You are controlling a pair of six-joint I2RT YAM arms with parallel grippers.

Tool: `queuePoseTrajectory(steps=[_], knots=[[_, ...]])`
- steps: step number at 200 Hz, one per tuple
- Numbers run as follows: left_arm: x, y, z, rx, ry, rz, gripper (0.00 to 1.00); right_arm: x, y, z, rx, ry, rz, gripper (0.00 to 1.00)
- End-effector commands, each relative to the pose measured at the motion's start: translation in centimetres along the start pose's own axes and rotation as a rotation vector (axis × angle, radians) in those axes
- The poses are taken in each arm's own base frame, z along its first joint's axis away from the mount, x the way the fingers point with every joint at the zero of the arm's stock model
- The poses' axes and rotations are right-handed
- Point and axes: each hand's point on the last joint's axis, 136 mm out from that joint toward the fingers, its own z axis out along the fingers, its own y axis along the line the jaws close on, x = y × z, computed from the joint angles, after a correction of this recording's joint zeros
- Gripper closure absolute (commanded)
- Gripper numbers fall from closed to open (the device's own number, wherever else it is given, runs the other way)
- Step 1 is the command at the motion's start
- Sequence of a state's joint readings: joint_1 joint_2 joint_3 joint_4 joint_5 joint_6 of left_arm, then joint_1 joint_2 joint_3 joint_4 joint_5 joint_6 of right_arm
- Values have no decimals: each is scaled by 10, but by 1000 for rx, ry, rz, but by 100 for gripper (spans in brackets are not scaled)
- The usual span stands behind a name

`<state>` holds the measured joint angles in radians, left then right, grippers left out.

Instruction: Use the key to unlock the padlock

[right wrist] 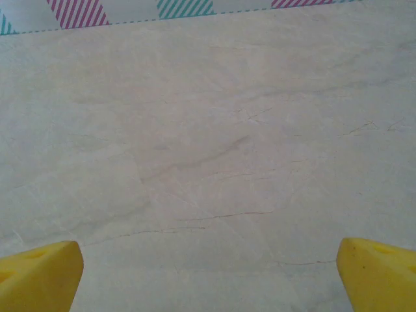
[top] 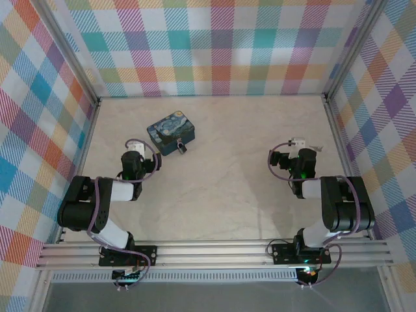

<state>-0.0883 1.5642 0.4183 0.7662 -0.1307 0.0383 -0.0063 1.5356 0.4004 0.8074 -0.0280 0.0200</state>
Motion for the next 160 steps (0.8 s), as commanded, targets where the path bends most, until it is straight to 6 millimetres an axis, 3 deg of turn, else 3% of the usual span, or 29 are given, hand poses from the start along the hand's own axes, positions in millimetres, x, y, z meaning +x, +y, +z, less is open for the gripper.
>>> queuePoseTrajectory(steps=[1, 123, 160], knots=[[-11, 2, 0, 5, -40, -21, 0, -11, 6, 1, -27, -29, -18, 0], [-13, 1, 1, 29, -34, -31, 0, -12, 6, 1, -27, -32, -18, 0], [-34, 27, -3, -80, 35, -108, 0, -30, -16, 1, 107, 58, 50, 1]])
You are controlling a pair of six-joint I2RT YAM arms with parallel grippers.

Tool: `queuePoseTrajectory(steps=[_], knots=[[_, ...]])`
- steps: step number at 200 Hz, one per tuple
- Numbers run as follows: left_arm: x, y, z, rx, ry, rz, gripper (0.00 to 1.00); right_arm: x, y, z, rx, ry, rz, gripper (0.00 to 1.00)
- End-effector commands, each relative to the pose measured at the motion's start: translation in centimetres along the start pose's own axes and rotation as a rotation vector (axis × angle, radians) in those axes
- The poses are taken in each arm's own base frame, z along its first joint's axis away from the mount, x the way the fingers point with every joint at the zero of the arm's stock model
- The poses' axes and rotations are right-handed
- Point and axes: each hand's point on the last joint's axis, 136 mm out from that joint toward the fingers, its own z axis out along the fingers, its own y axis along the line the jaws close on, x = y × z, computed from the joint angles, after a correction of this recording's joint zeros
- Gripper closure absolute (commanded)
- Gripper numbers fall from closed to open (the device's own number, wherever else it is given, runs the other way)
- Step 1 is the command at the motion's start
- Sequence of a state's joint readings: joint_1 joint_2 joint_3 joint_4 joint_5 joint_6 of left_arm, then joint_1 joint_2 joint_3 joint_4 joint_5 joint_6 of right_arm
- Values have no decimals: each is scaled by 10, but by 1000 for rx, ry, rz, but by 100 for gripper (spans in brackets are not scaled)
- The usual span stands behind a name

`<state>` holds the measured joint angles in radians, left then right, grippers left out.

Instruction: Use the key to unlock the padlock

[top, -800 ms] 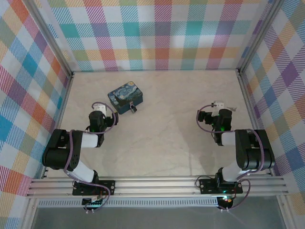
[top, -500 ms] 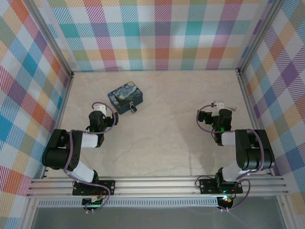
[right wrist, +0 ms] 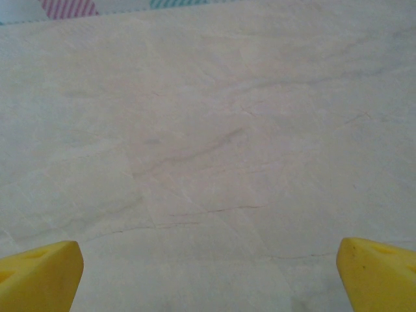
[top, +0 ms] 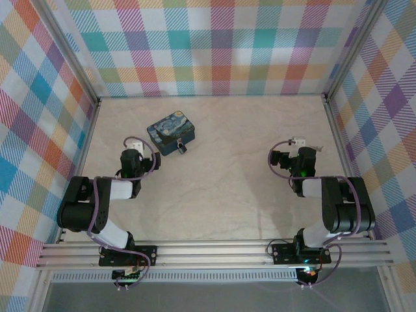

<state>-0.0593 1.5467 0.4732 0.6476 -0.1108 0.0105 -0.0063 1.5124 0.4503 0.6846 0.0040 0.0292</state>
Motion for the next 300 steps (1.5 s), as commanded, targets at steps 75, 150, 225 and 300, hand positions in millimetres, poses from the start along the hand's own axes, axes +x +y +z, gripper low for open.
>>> queuePoseTrajectory(steps=[75, 150, 225, 300], knots=[[-75, 60, -35, -231, 22, -353, 0, -65, -114, -36, 401, 245, 449, 25], [-71, -7, -79, -229, 227, -182, 5, -23, -156, 14, 355, 543, 618, 42], [-63, -31, -99, -155, 234, -128, 5, -19, -169, 45, 357, 570, 628, 54], [-66, -38, -93, -126, 235, -104, 5, 1, -171, 57, 335, 643, 594, 58]])
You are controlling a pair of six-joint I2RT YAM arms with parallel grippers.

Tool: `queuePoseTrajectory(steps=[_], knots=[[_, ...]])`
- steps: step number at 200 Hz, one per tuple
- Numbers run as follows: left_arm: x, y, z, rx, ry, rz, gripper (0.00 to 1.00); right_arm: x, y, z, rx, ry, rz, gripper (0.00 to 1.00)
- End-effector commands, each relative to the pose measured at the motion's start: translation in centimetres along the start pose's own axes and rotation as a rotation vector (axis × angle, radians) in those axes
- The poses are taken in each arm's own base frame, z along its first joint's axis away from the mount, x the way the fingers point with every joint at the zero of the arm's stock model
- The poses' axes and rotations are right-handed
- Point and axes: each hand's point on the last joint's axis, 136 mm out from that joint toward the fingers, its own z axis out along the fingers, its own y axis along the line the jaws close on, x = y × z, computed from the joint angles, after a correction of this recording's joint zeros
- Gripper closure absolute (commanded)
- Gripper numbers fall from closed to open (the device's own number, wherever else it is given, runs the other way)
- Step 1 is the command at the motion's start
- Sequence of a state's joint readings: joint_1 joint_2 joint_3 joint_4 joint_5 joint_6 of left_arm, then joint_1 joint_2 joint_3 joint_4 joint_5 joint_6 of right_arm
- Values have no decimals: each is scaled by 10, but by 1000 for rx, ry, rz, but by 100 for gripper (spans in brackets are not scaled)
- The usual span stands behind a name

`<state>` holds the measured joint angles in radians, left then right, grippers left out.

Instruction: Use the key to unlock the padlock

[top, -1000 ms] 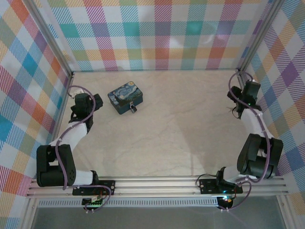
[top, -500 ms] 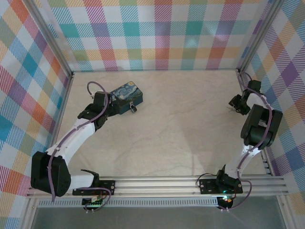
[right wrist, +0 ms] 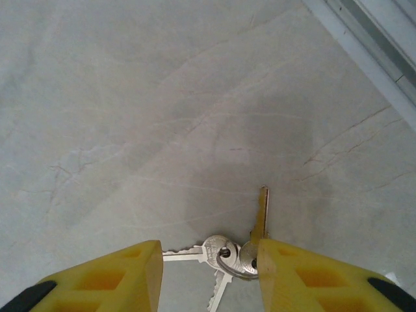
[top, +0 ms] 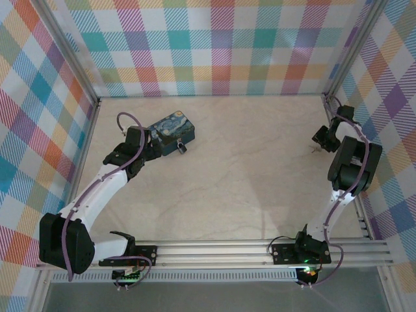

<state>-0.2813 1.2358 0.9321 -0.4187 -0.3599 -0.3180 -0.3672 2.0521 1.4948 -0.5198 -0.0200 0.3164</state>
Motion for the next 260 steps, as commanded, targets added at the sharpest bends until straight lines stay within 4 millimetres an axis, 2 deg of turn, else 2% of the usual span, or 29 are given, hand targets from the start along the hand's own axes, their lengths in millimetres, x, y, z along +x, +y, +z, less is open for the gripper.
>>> queuePoseTrajectory(steps=[1, 28, 70, 125, 210, 231, 251, 260], knots=[[1, -4, 2, 9, 9, 23, 5, 3, 1, 4, -10, 38, -34, 58], [0, -4, 2, 4, 6, 24, 5, 7, 4, 5, -29, 55, -43, 60], [-4, -4, -1, 7, -12, 29, 5, 16, 4, 8, -37, 96, -59, 71], [-7, -1, -7, 6, -30, 35, 5, 24, 1, 8, -32, 119, -66, 78], [-13, 2, -17, 6, -54, 26, 5, 30, 3, 6, -46, 141, -70, 97], [-14, 2, -19, 11, -51, 23, 5, 30, 15, -8, -75, 123, -85, 99], [-14, -4, -21, 42, -36, 11, 5, 40, 44, -28, -129, 115, -127, 99], [-12, -10, -20, 68, -20, 2, 5, 52, 62, -34, -156, 124, -163, 99]])
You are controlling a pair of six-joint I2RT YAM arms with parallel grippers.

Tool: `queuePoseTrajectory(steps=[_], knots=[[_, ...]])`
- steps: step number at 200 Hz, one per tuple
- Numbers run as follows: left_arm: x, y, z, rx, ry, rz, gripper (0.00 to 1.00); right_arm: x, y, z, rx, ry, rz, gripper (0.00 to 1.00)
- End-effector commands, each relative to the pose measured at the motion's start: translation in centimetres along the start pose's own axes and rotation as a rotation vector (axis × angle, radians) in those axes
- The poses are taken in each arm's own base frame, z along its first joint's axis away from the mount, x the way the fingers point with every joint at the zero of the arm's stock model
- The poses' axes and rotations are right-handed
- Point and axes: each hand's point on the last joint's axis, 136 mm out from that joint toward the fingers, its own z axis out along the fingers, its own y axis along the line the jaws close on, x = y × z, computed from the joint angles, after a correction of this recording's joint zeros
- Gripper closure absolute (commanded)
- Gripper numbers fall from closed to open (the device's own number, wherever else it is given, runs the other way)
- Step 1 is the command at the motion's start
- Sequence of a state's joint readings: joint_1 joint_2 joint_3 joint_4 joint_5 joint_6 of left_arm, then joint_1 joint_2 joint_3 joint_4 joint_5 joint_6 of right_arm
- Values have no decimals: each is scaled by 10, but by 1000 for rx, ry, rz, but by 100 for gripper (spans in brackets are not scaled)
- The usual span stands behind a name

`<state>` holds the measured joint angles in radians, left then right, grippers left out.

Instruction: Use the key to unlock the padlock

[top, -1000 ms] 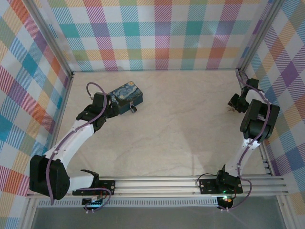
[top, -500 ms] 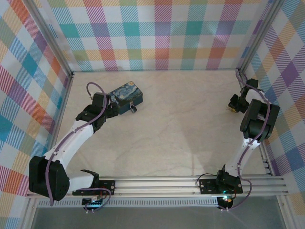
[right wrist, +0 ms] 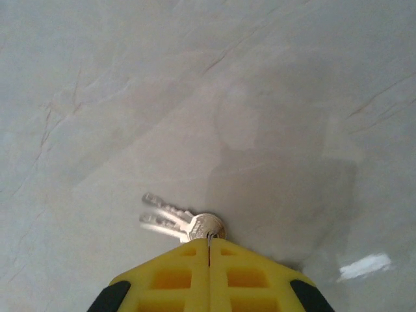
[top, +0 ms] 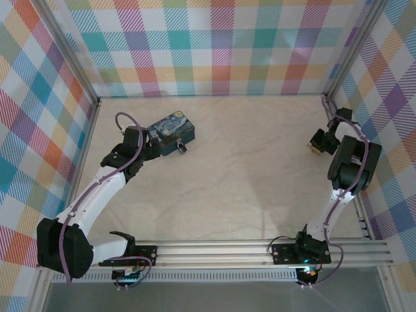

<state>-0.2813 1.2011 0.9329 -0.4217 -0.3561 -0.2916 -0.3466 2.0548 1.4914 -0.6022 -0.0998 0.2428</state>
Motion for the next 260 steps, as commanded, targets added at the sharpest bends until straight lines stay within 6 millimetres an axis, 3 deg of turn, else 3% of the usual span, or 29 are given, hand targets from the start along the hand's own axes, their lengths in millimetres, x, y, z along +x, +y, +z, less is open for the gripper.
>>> queuePoseTrajectory(steps=[1, 22, 53, 72, 101, 124, 151, 173, 226, 260], knots=[[-6, -11, -10, 54, 9, -15, 5, 25, 55, -31, -100, 11, -97, 99], [1, -21, -8, 82, 50, -30, 6, 63, 101, -37, -142, 26, -217, 99], [6, -38, -6, 97, 86, -15, 6, 145, 171, -41, -252, 97, -365, 98], [5, -50, -2, 125, 119, -25, 6, 196, 202, -42, -294, 149, -454, 98], [-5, -67, 4, 164, 128, -63, 5, 267, 234, -41, -355, 261, -572, 98], [-16, -66, 17, 95, 138, -47, 5, 303, 233, -38, -330, 315, -648, 98], [-26, -68, 46, 55, 171, -31, 4, 318, 223, -37, -324, 353, -663, 94], [-31, -68, 76, 43, 212, -69, 4, 318, 220, -39, -318, 354, -683, 76], [-20, -41, 139, -67, 313, -253, 5, 303, 243, -80, -411, 279, -707, 52], [-5, -43, 165, -35, 383, -249, 6, 297, 259, -98, -471, 252, -697, 43]])
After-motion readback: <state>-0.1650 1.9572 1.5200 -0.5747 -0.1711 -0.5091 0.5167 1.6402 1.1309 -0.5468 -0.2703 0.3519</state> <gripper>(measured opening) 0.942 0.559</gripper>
